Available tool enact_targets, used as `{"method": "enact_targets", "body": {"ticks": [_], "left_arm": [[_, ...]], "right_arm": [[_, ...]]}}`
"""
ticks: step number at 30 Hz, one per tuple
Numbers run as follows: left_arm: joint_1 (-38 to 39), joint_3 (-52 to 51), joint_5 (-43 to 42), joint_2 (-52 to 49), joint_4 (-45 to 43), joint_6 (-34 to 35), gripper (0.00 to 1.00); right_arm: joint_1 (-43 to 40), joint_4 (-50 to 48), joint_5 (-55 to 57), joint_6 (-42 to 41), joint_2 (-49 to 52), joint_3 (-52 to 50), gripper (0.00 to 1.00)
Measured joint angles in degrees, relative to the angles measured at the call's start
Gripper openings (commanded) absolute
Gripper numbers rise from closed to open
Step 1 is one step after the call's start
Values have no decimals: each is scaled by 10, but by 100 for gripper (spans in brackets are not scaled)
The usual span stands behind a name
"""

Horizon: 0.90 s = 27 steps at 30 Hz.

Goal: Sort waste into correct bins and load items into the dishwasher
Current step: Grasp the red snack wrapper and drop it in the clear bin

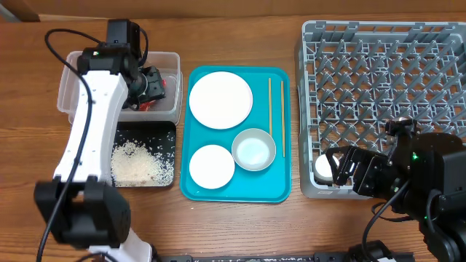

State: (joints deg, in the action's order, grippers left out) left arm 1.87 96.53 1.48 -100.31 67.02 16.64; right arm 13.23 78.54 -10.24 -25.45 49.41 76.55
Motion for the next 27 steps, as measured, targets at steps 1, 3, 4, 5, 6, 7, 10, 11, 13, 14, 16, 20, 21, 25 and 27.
{"method": "enact_targets", "body": {"ticks": [1, 3, 4, 5, 6, 7, 10, 11, 13, 14, 16, 20, 21, 25, 27], "left_arm": [[5, 3, 0, 23, 10, -5, 71], [22, 9, 0, 79, 29, -14, 74], [30, 12, 1, 104, 37, -17, 75], [41, 16, 2, 134, 44, -21, 78], [52, 21, 2, 162, 49, -23, 84], [64, 26, 3, 189, 53, -27, 100], [97, 34, 2, 247, 73, -31, 100], [106, 34, 2, 261, 85, -32, 100], [122, 34, 0, 277, 103, -31, 100], [129, 34, -4, 281, 109, -31, 100], [141, 34, -14, 282, 112, -31, 100], [147, 34, -26, 277, 112, -31, 100], [147, 34, -27, 276, 112, -31, 100], [147, 34, -30, 274, 137, -31, 100], [147, 34, -26, 273, 138, -31, 100]], "right_arm": [[0, 0, 0, 0, 0, 0, 100], [0, 1, 0, 0, 0, 0, 100], [0, 1, 0, 0, 0, 0, 100], [0, 1, 0, 0, 0, 0, 100], [0, 1, 0, 0, 0, 0, 100], [0, 1, 0, 0, 0, 0, 100], [0, 1, 0, 0, 0, 0, 100], [0, 1, 0, 0, 0, 0, 100], [0, 1, 0, 0, 0, 0, 100], [0, 1, 0, 0, 0, 0, 100], [0, 1, 0, 0, 0, 0, 100], [0, 1, 0, 0, 0, 0, 100], [0, 1, 0, 0, 0, 0, 100], [0, 1, 0, 0, 0, 0, 100], [0, 1, 0, 0, 0, 0, 100]]}}
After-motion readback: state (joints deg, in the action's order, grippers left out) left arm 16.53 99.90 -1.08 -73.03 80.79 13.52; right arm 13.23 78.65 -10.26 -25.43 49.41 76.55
